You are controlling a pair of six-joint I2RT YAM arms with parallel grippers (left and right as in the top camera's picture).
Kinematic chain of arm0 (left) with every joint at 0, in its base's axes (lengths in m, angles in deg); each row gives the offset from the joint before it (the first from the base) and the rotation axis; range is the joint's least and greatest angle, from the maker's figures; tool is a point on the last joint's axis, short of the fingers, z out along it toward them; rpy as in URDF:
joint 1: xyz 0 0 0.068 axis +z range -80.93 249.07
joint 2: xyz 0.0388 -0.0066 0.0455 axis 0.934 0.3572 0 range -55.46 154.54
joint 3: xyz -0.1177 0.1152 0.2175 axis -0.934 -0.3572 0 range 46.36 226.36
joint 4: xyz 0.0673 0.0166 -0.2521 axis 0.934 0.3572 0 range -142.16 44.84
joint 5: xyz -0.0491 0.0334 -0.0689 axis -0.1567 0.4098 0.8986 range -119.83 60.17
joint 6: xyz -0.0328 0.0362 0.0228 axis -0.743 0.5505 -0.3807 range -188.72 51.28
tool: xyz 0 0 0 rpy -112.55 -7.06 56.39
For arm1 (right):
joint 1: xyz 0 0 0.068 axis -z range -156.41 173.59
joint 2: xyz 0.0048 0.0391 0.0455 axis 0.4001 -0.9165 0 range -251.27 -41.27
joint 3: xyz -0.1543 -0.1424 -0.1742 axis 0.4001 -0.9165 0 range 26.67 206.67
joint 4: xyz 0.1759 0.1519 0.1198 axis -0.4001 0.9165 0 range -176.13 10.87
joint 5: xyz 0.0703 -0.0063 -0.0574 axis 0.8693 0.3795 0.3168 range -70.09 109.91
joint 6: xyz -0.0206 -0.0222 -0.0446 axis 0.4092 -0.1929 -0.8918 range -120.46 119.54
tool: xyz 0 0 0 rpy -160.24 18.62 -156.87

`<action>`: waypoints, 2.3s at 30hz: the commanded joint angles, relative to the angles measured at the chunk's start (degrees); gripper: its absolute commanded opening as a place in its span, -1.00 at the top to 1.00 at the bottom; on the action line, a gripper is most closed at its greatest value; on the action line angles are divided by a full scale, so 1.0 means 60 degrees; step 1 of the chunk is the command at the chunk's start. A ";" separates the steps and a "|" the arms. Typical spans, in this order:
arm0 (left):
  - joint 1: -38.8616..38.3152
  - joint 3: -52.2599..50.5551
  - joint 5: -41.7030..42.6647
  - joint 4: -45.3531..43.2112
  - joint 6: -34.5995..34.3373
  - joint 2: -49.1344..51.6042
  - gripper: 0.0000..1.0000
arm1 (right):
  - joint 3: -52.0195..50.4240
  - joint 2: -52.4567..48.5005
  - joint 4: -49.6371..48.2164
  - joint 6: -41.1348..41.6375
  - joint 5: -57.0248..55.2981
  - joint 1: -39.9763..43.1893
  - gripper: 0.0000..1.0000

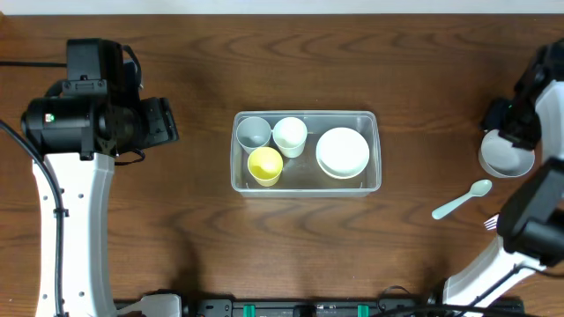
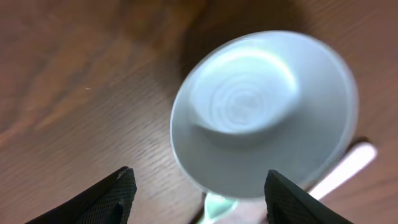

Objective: Pack container
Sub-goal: 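Stack the white bowl onto the yellow bowl and release, then move the right gripper to the light-blue bowl and grasp it, then stack the light-blue bowl onto the white bowl and release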

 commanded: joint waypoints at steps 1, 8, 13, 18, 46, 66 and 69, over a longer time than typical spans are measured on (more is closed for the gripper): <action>0.0051 -0.0080 -0.0004 0.0029 -0.0044 0.0066 -0.43 | -0.0040 -0.0539 -0.0066 -0.0080 0.0062 0.0069 -0.36; 0.0051 -0.0080 -0.0004 0.0029 -0.0044 0.0066 -0.43 | -0.0040 -0.1089 -0.0098 -0.0080 0.0313 0.0062 -0.28; 0.0051 -0.0080 -0.0004 0.0029 -0.0044 0.0066 -0.44 | -0.0066 -0.1100 -0.0102 -0.0080 0.0310 0.0062 0.26; 0.0051 -0.0080 -0.0004 0.0029 -0.0044 0.0066 -0.43 | -0.0138 -0.1100 -0.0102 -0.0080 0.0310 0.0062 0.31; 0.0047 -0.0080 -0.0004 0.0029 -0.0040 0.0066 -0.43 | 0.0164 -0.0244 0.0051 -0.0758 0.1366 -0.0535 0.97; 0.0047 -0.0080 -0.0004 0.0029 -0.0044 0.0066 -0.43 | 0.0455 0.3515 0.1096 -0.3340 0.2007 -0.7056 0.96; 0.0051 -0.0080 -0.0004 0.0029 -0.0044 0.0066 -0.43 | 0.0331 0.3308 0.1359 -0.3344 0.1989 -0.7610 0.97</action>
